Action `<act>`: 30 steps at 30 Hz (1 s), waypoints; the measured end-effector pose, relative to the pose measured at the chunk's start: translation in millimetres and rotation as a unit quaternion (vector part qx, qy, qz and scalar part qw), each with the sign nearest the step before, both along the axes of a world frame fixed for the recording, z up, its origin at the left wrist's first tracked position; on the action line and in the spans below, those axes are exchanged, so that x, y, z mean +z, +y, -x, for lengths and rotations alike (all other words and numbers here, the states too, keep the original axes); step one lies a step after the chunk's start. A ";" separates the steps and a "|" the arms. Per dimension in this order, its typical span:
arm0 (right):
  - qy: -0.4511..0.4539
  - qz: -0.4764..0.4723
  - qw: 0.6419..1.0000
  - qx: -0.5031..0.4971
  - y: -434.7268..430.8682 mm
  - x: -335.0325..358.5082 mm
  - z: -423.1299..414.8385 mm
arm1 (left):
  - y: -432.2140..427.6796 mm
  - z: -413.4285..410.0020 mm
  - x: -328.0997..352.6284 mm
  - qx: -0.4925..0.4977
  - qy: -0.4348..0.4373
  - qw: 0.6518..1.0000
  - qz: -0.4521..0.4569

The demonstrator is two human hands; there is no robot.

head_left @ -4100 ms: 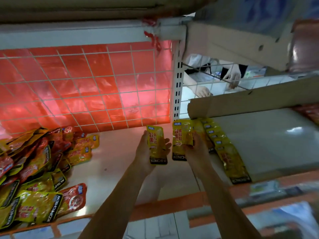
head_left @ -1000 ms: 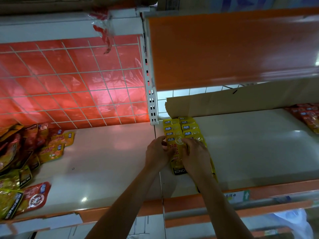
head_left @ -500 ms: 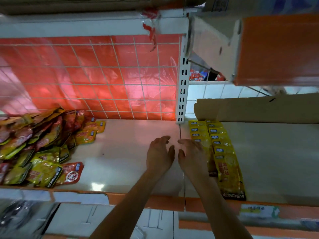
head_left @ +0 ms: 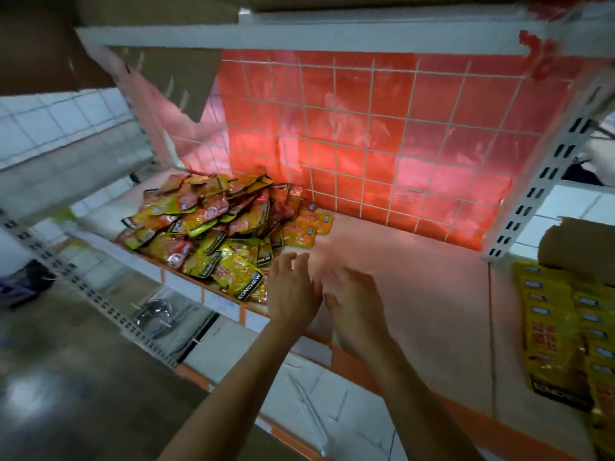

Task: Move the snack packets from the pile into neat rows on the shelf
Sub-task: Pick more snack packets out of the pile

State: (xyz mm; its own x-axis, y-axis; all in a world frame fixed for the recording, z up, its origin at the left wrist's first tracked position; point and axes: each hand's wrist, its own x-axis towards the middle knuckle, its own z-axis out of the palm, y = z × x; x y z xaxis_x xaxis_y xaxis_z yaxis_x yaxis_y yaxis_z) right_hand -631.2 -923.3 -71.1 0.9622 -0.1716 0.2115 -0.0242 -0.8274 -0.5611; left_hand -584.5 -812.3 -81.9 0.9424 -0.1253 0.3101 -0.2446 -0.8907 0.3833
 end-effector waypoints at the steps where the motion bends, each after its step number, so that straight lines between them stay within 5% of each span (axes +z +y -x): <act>1: 0.008 -0.003 1.000 0.017 10.8 -2.0 -4.7 | 11.8 -2.1 1.4 0.026 0.005 1.000 0.005; 10: 0.046 0.010 0.994 0.096 80.7 -6.8 -47.7 | 87.6 -14.5 6.8 0.187 0.077 0.971 -0.131; 18: 0.058 0.036 0.995 0.068 87.4 -14.9 -58.0 | 86.7 -20.8 4.5 0.184 0.099 0.959 -0.191; 23: 0.090 0.061 0.994 0.030 76.5 -10.3 -51.3 | 77.8 -24.1 6.6 0.143 0.067 0.981 -0.113; 30: 0.103 -0.049 0.993 -0.032 45.9 6.0 -30.1 | 60.9 -36.5 4.1 0.068 0.132 0.988 -0.049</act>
